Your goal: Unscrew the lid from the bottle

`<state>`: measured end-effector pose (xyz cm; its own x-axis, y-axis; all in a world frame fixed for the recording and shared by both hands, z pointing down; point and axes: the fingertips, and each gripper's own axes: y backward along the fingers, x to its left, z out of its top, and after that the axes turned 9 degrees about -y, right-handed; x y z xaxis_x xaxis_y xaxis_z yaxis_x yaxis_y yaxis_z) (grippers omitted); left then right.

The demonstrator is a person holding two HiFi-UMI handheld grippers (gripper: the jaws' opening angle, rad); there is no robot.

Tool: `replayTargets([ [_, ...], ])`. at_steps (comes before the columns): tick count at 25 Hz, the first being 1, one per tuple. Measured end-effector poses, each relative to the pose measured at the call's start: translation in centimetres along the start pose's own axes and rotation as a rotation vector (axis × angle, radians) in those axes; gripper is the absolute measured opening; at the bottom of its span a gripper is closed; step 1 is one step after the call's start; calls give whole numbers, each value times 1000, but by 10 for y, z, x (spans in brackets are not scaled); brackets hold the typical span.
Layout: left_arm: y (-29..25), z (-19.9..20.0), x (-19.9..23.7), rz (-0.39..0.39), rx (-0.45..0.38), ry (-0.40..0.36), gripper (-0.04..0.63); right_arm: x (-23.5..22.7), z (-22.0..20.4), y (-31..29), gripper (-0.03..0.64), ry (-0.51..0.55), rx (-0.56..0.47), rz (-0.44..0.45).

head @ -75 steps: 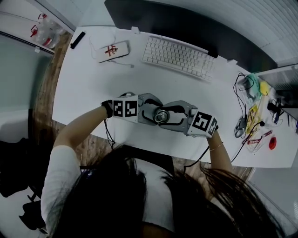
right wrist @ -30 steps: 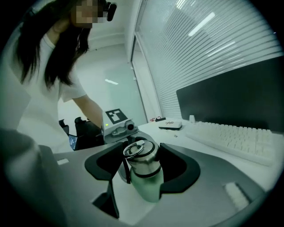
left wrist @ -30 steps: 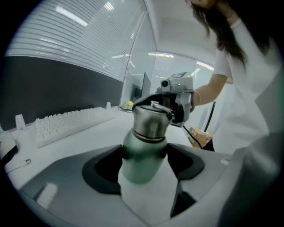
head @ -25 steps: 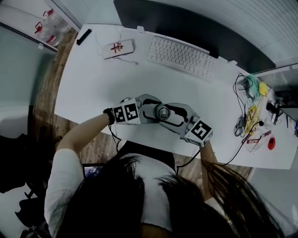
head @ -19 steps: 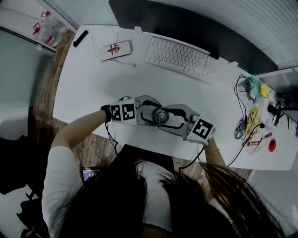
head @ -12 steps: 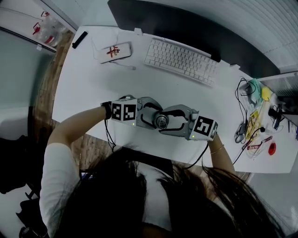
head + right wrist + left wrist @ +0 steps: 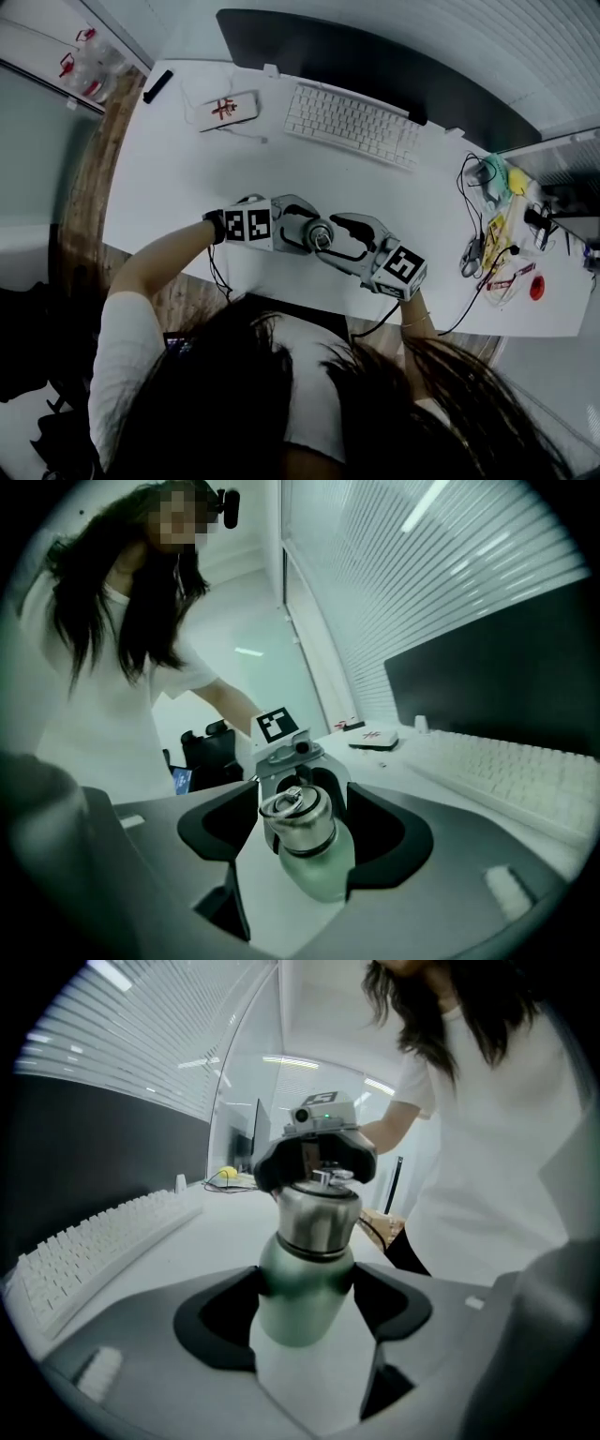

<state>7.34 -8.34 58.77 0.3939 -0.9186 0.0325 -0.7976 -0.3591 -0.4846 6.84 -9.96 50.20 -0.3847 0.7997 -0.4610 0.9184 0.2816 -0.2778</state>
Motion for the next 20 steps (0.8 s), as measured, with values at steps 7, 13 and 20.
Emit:
replayTargets([
  [7,-4,-3,1,136,-46,63,373,5,2,2,267,0,-172,-303],
  [13,-5,-8,3,246,-69,108,373,-3,-9,1,267,-4,-256,-519],
  [20,-3,2,1,342,-99,177,373,-8,-13,-6,263,-8,-259,-614],
])
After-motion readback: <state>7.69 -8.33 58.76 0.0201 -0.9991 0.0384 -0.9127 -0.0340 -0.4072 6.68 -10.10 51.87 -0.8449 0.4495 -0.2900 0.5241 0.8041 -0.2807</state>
